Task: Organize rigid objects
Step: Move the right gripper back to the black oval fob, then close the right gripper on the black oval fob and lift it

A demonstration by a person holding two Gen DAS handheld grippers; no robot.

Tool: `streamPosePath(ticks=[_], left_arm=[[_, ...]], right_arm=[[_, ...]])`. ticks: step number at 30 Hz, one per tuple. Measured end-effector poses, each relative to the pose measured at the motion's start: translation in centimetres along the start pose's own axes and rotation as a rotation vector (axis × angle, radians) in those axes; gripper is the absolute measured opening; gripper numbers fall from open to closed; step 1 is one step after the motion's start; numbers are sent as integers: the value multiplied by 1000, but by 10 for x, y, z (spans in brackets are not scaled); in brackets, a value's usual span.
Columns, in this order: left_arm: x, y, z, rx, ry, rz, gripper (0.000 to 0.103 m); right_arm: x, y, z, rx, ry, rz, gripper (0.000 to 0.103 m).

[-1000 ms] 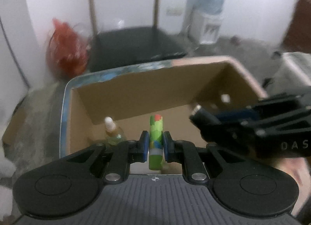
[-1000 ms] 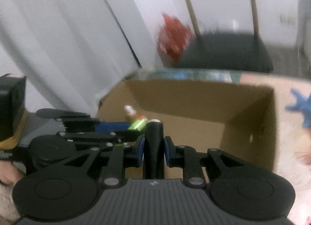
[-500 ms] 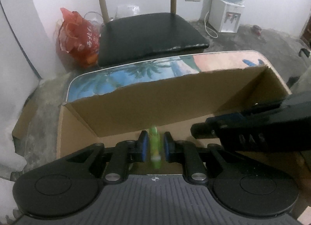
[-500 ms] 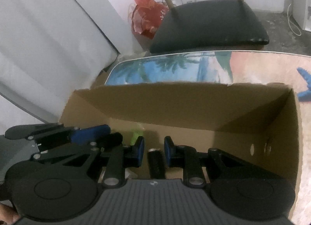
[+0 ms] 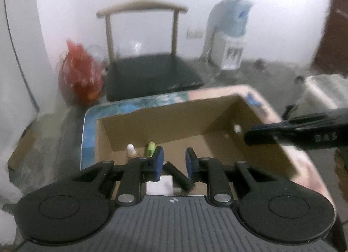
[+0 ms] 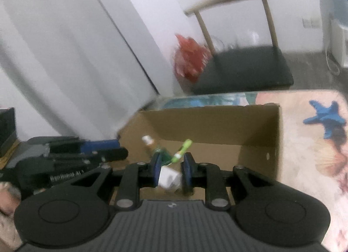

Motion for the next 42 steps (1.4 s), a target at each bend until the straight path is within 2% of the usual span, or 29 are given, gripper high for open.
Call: streamPosePath(ticks=[5, 9, 14, 16, 19, 22, 24, 32, 37, 42], left_arm=[[40, -67, 19, 44, 28, 131, 23], [90, -86, 40, 95, 70, 153, 23], [153, -81, 80, 90, 214, 154, 23], [173, -72, 93, 101, 237, 147, 23], [197, -52, 110, 140, 253, 94, 24], [211, -31, 119, 126, 242, 39, 24], [214, -17, 119, 83, 244, 18, 24], [219, 7, 118, -1, 251, -15, 25], [220, 4, 119, -31, 270, -2, 40], [219, 5, 119, -18, 272, -3, 41]], right_arm=[[38, -68, -29, -40, -61, 83, 25], [87, -91, -43, -7, -113, 102, 25], [150, -77, -51, 86, -202, 59, 25], [171, -66, -53, 126, -247, 41, 25], [192, -50, -49, 197, -292, 17, 25], [201, -39, -41, 197, -270, -15, 25], [201, -33, -36, 188, -255, -31, 25], [199, -9, -29, 114, -239, -76, 25], [197, 3, -24, 79, -226, -107, 25], [199, 9, -19, 39, -189, -149, 25]])
Point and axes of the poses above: each gripper's, at about its wrist camera, not at the fingertips, and y roughly the way its jaws point, z to its right, x to its underside, the point moved 2 cm from there along y, roughly the way its jaws point, and after that the axes turned 7 degrees about z, right-handed, at the moved point
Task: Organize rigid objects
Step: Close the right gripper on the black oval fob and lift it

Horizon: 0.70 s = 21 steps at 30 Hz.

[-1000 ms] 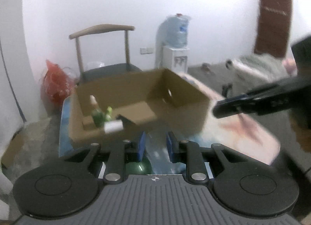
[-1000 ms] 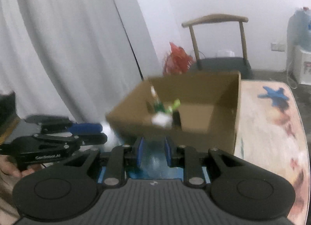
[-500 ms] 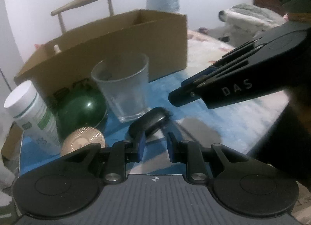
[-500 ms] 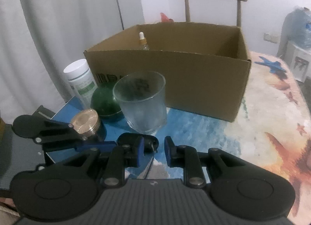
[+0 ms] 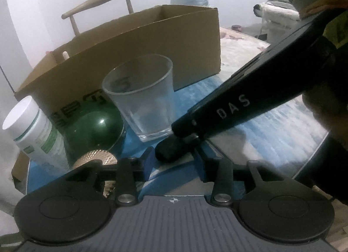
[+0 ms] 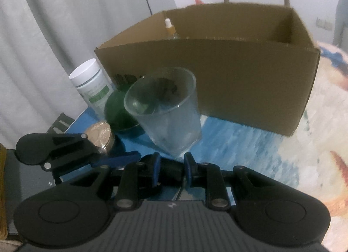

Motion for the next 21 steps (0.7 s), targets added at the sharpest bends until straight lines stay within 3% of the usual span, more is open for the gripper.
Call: streamPosePath(ticks=[14, 21], left_arm=[[4, -6, 2, 56, 20, 7, 43], [6, -14, 3, 84, 27, 4, 43]], right_arm=[[22, -20, 8, 17, 40, -78, 25], [6, -22, 13, 34, 54, -34, 25]])
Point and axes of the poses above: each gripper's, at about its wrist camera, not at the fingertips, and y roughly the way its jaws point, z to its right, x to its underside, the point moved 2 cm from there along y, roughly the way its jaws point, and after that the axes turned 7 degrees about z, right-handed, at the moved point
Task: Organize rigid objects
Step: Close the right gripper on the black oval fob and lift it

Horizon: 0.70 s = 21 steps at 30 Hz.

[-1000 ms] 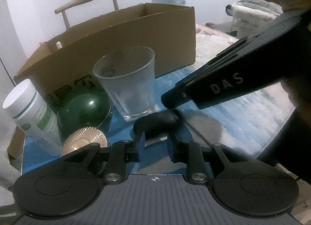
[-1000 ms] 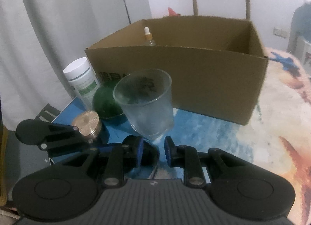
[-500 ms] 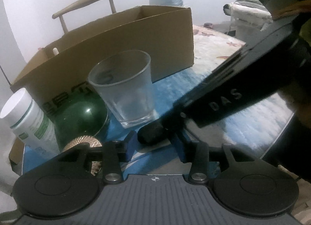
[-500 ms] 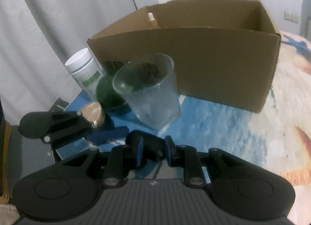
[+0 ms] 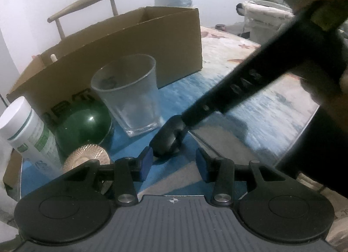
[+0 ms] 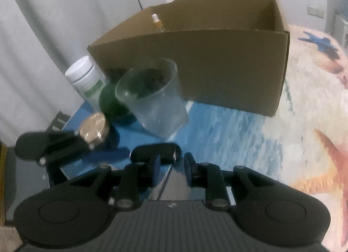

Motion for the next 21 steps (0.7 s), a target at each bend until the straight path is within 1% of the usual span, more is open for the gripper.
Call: streamPosePath(ticks=[4, 8, 15, 18, 21], left_arm=[[-2, 1, -2, -13, -10, 3, 43], [-5, 4, 0, -12, -4, 9, 44], [-9, 14, 3, -1, 5, -4, 51], [-9, 13, 2, 12, -10, -8, 53], [-10, 8, 0, 56, -35, -7, 53]], right_arm=[[-1, 7, 5, -13, 45, -19, 25], [3, 2, 11, -32, 87, -21, 25], [13, -2, 14, -68, 131, -34, 26], [13, 1, 17, -78, 145, -29, 25], [12, 1, 18, -85, 150, -24, 26]])
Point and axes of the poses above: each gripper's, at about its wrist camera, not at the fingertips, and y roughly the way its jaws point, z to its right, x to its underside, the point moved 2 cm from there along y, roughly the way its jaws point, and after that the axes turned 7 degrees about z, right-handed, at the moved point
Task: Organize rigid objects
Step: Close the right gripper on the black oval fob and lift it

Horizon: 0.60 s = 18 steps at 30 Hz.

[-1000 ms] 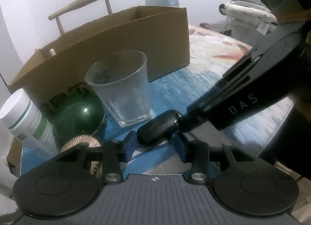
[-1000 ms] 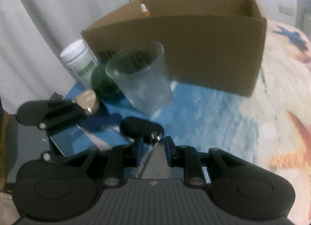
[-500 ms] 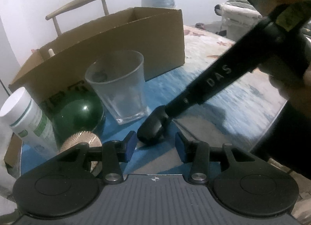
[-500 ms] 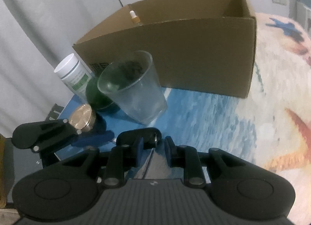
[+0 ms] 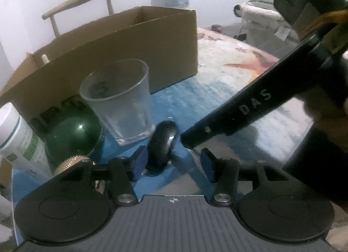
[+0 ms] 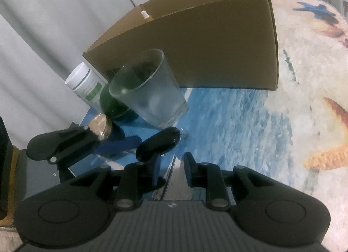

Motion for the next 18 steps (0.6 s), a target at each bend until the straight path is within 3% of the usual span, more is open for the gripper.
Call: streamPosePath(ticks=[5, 12, 16, 18], left_arm=[[0, -9, 1, 140, -57, -16, 53], [-2, -20, -5, 49, -45, 38, 53], [-6, -8, -4, -27, -13, 4, 53], [-9, -3, -4, -28, -17, -5, 53]], right_arm=[[0, 0, 2, -8, 17, 4, 26], [-1, -5, 4, -7, 41, 10, 26], [-3, -4, 3, -8, 48, 20, 26], [-3, -6, 3, -11, 48, 24, 26]])
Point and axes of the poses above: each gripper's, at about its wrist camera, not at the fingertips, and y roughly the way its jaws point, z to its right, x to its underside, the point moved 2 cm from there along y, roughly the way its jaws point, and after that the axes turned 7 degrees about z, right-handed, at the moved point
